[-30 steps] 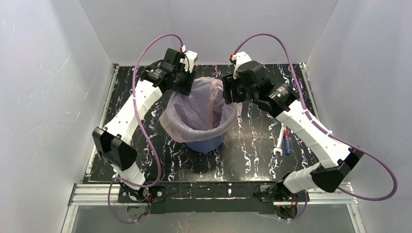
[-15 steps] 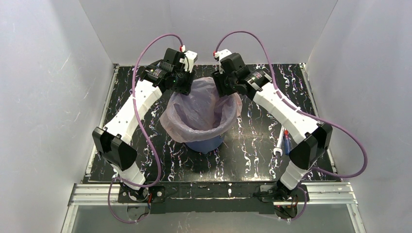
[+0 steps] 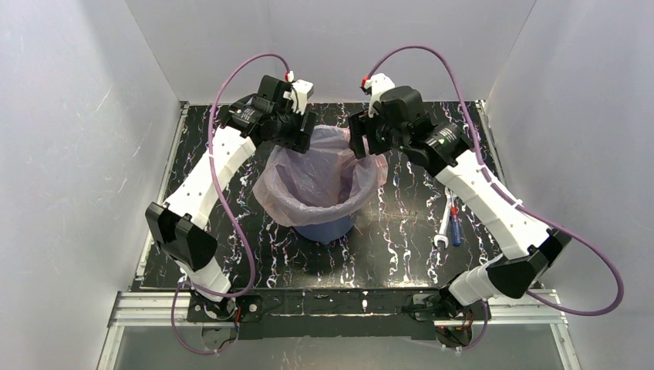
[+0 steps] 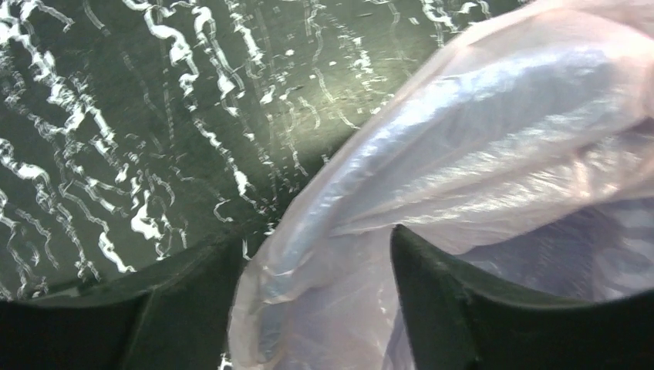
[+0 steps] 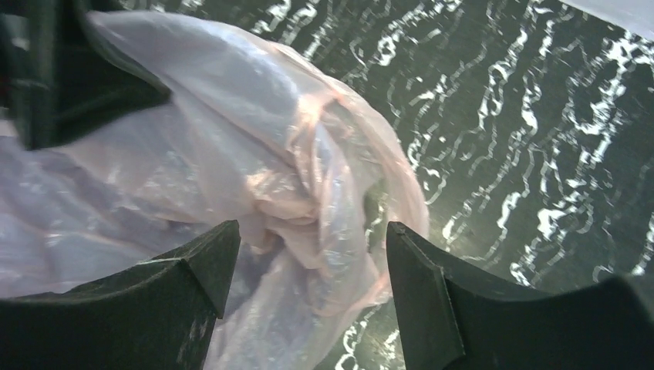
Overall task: Put the trash bags into the trash bin
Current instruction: Adjust the trash bag in the trash bin.
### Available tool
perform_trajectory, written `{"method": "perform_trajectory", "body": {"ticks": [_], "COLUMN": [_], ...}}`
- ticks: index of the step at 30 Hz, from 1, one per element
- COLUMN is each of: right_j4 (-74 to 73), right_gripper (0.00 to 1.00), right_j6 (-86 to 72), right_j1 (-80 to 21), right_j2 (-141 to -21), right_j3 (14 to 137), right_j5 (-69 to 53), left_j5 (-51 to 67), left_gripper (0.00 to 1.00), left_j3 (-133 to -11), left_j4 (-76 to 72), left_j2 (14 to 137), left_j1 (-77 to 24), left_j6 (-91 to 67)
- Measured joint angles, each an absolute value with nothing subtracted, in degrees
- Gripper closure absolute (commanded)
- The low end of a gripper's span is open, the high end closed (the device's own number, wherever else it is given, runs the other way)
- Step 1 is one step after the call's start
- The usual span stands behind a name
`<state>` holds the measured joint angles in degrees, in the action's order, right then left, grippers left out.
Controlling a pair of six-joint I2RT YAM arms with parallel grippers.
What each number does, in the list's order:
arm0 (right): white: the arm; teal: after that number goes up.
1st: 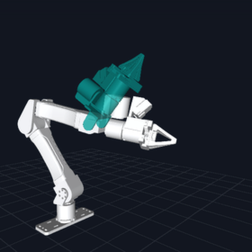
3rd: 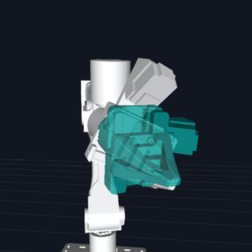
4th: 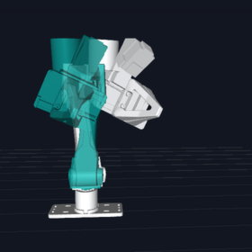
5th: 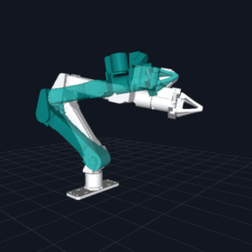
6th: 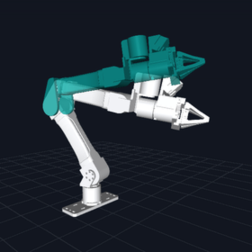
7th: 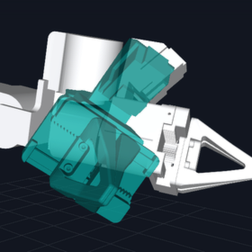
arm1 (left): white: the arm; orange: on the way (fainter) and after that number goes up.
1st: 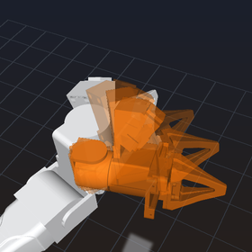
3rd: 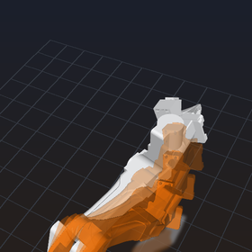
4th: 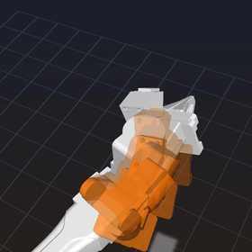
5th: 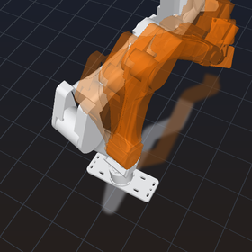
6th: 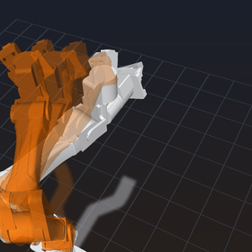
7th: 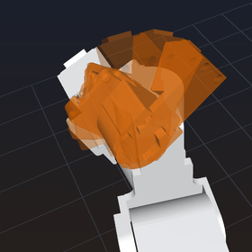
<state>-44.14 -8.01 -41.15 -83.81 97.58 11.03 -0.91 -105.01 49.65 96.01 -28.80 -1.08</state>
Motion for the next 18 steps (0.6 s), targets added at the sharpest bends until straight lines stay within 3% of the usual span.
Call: {"method": "perform_trajectory", "body": {"ticks": [5, 13, 18], "right_j4": [-39.4, -30.2, -27.7], "right_gripper": [0.21, 0.19, 0.19], "right_j6": [-10.6, -15.1, -17.0], "right_j1": [-41.2, -41.2, -41.2], "right_j2": [-80.3, -66.3, -62.8], "right_j3": [95.2, 77.9, 74.7], "right_j5": [9.0, 14.9, 18.1], "left_j5": [6.1, 11.3, 8.7], "left_gripper": [0.02, 0.02, 0.02], "left_j3": [-105.1, -100.0, -93.3], "left_j4": [46.7, 38.4, 35.5], "left_j2": [94.4, 80.1, 67.4], "left_j1": [-28.6, -27.4, -26.4], "left_j6": [-2.2, -7.4, -10.7]}}
